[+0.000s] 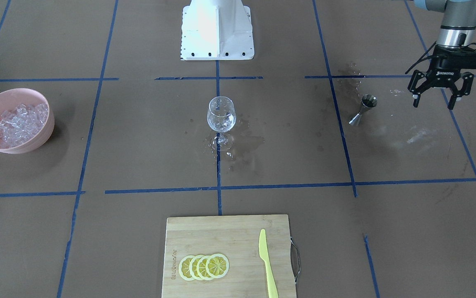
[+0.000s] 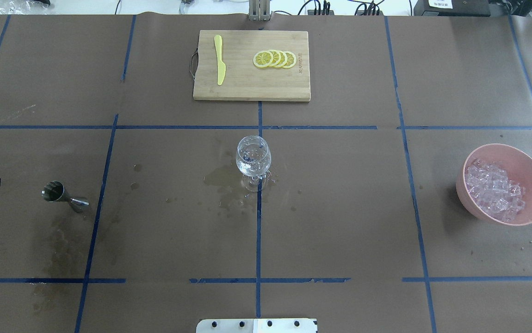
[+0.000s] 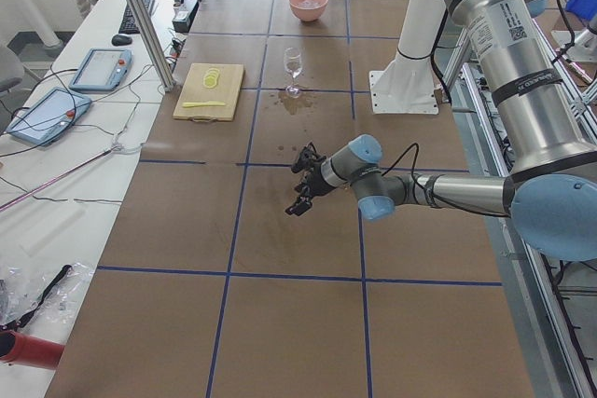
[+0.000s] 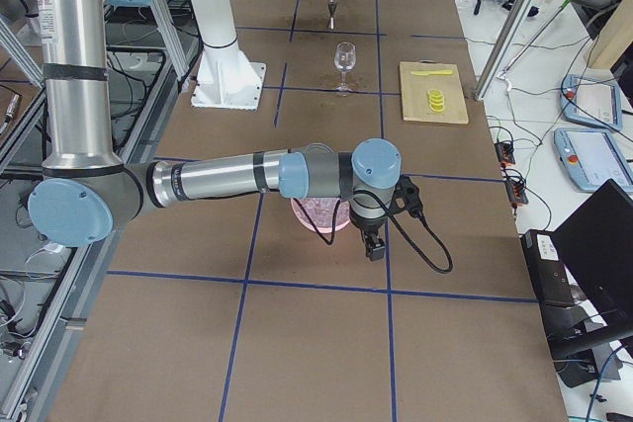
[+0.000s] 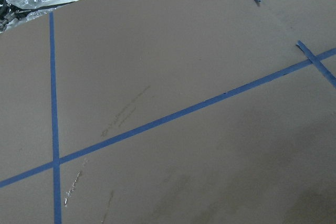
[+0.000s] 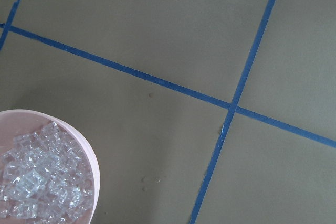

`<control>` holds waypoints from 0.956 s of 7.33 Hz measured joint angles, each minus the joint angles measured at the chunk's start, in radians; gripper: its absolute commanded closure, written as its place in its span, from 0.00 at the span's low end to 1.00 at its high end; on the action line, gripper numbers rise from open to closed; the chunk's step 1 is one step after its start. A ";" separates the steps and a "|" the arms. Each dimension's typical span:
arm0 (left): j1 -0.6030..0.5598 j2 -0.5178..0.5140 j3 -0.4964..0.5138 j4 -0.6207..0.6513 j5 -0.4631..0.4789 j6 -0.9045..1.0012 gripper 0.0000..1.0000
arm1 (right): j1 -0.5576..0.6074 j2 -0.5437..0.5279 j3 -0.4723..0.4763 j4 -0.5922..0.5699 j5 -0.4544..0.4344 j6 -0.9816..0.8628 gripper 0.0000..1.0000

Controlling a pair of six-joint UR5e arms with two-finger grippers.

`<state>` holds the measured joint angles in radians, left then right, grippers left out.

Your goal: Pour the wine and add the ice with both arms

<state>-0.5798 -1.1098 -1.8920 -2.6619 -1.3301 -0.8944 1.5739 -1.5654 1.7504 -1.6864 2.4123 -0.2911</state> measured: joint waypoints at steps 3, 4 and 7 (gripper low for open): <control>0.251 0.066 0.000 -0.037 0.257 -0.255 0.01 | 0.000 0.001 0.010 0.001 0.004 0.001 0.00; 0.327 0.074 -0.001 -0.047 0.326 -0.294 0.01 | 0.000 0.001 0.011 0.001 0.004 0.001 0.00; 0.476 0.068 -0.004 -0.058 0.474 -0.320 0.01 | 0.000 0.001 0.011 -0.001 0.004 0.001 0.00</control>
<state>-0.1043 -1.0416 -1.8955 -2.7202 -0.8558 -1.2147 1.5739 -1.5647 1.7614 -1.6871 2.4160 -0.2899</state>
